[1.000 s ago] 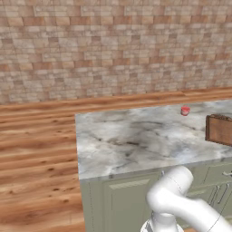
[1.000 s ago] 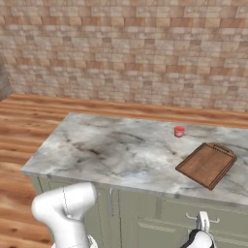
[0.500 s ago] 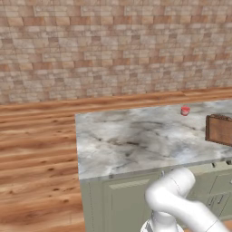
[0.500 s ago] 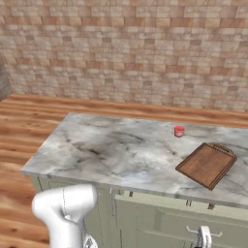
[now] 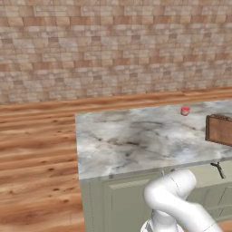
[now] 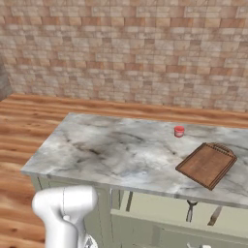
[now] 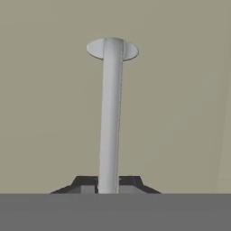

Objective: Open the drawer on the right and place the cutting tools on the cutting board.

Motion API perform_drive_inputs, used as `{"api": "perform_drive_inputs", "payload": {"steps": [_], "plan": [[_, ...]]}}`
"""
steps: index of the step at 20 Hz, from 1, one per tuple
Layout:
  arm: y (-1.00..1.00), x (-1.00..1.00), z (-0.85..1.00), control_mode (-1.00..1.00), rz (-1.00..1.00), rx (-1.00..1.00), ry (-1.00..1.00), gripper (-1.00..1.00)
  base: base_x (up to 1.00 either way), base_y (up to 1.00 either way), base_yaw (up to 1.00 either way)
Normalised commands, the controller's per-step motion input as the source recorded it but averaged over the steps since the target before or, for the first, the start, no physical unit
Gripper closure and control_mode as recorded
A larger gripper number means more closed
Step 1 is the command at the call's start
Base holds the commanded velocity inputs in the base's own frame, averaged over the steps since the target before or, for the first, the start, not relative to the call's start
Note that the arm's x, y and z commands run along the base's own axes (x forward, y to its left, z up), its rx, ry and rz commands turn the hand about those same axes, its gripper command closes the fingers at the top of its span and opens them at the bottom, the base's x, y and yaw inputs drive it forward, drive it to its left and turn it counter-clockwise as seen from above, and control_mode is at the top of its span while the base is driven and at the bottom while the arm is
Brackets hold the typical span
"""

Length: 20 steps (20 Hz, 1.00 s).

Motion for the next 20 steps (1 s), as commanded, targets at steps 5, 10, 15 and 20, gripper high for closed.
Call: {"api": "perform_drive_inputs", "payload": {"steps": [5,10,15,20], "plan": [[-0.14,-0.83,-0.22,-1.0,0.0,0.0,0.01,1.0,0.0,0.0,0.0],[-0.13,-0.86,-0.26,-1.0,0.0,0.0,0.02,1.0,0.0,0.0,0.0],[-0.15,-0.89,-0.24,-1.0,0.0,0.0,0.02,1.0,0.0,0.0,0.0],[-0.18,-0.93,-0.23,-1.0,0.0,0.0,0.02,-1.0,0.0,0.0,0.0]]}}
